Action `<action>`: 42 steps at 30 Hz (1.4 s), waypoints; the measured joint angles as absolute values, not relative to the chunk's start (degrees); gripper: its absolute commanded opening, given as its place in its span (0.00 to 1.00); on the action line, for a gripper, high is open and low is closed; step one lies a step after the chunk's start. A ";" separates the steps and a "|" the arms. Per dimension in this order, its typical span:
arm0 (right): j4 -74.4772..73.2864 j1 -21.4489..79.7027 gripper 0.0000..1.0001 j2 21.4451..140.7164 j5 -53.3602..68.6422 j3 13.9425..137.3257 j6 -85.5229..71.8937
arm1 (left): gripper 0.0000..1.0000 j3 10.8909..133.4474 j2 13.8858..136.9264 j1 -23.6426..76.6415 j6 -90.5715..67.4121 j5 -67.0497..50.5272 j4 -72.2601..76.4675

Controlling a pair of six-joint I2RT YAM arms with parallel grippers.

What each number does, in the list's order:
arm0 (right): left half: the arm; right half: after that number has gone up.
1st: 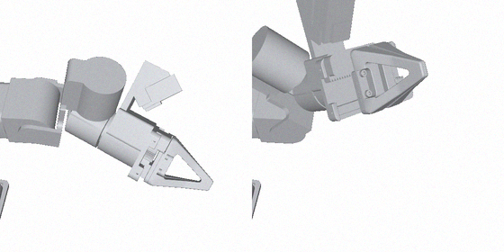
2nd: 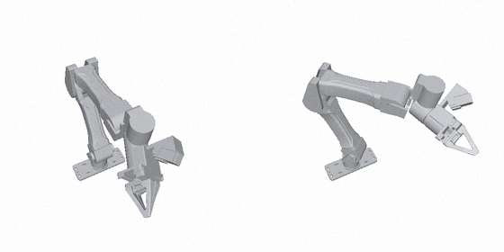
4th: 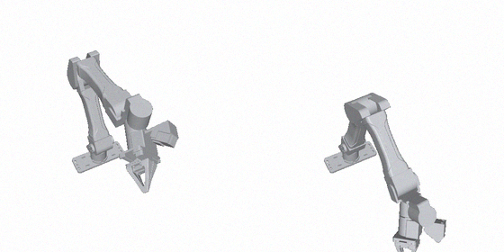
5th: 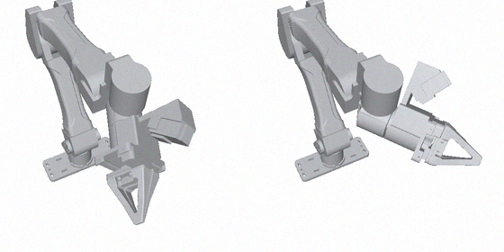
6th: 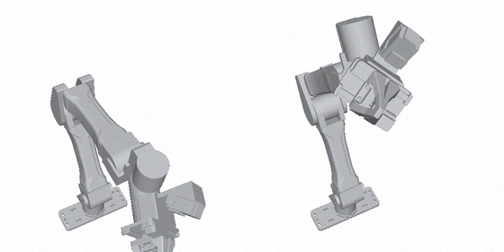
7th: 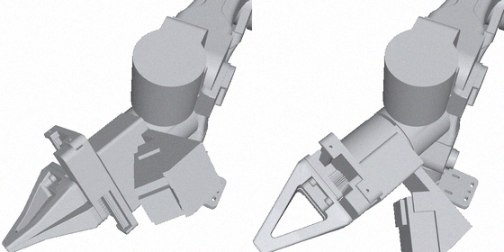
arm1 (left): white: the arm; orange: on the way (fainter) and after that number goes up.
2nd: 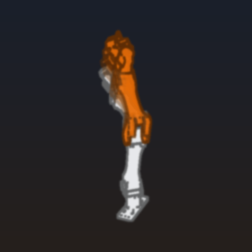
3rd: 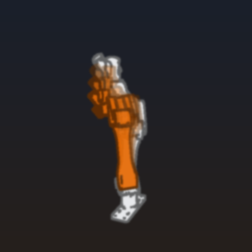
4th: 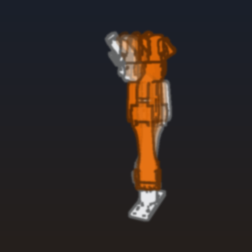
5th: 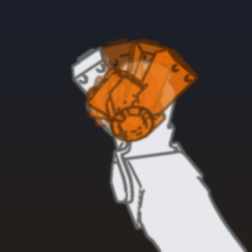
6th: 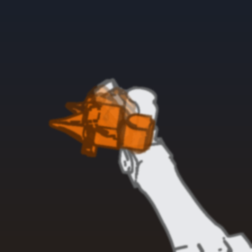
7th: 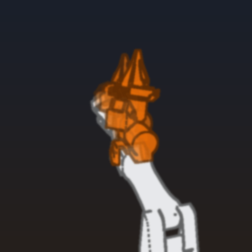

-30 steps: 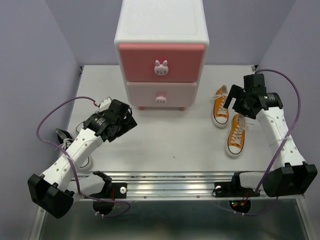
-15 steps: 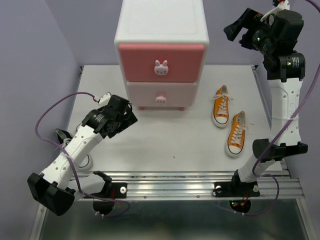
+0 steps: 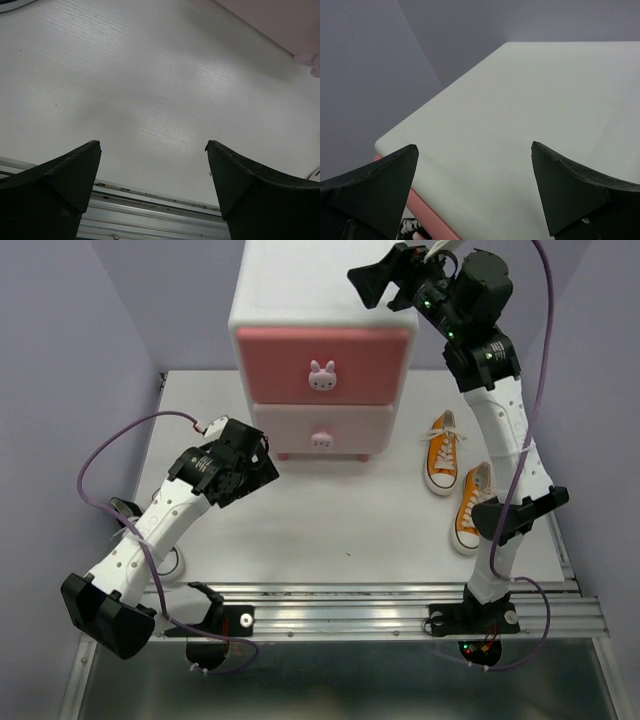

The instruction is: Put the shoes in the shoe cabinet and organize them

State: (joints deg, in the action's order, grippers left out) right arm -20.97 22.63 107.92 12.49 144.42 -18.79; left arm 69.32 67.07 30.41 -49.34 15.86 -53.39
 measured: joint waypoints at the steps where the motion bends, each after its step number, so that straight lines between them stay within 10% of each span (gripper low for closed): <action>1: -20.99 23.44 1.00 108.77 12.05 144.42 -17.98 | 0.99 69.93 67.35 30.44 -49.04 15.84 -53.49; 24: -26.50 31.14 1.00 109.69 -10.26 140.73 3.03 | 0.99 109.47 86.04 54.02 -47.90 32.42 -53.76; 42: -26.63 31.66 1.00 108.33 -8.40 139.00 2.28 | 0.99 112.03 88.82 46.44 -34.28 38.28 -36.27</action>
State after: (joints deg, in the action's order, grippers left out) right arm -26.63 31.66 108.33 -8.40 139.00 2.28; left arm 112.03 88.82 46.44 -34.28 38.28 -36.27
